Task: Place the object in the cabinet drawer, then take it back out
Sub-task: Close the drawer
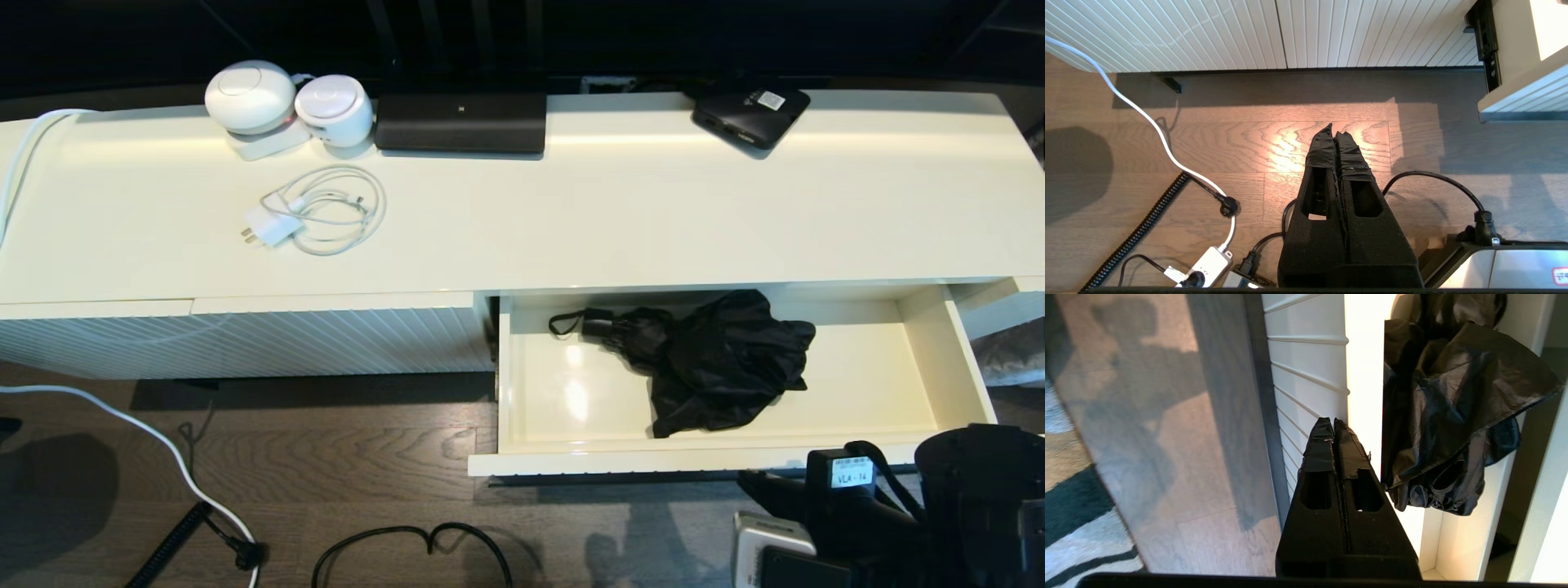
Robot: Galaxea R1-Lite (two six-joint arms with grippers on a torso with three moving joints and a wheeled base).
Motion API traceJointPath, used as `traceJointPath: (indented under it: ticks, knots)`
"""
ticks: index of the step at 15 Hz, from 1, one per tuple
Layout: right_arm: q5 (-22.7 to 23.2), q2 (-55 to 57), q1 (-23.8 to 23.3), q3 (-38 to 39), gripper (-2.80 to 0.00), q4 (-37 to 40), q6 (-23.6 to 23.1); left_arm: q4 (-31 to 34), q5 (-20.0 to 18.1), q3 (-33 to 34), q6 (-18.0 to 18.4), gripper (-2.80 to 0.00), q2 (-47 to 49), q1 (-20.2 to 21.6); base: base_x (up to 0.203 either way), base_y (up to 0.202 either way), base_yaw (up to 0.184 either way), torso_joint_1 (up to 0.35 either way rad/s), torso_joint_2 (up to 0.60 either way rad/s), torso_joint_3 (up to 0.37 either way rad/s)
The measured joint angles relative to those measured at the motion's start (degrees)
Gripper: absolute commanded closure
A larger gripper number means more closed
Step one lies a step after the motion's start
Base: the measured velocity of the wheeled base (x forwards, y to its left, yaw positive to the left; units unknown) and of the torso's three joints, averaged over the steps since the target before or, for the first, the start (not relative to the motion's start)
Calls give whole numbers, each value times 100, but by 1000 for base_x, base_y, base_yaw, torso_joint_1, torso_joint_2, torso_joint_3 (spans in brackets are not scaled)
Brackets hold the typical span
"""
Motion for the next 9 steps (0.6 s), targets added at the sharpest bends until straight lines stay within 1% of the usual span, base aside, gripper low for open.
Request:
traceJointPath:
  ticks: [2, 9]
  knots:
    - [5, 59, -123, 51, 0, -316, -187, -1, 0, 0, -3, 0, 0, -6, 0, 0, 0, 0, 0, 0]
    - [24, 367, -429, -87, 0, -551, -200, -1, 1, 0, -2, 0, 0, -4, 0, 0, 0, 0, 0, 0]
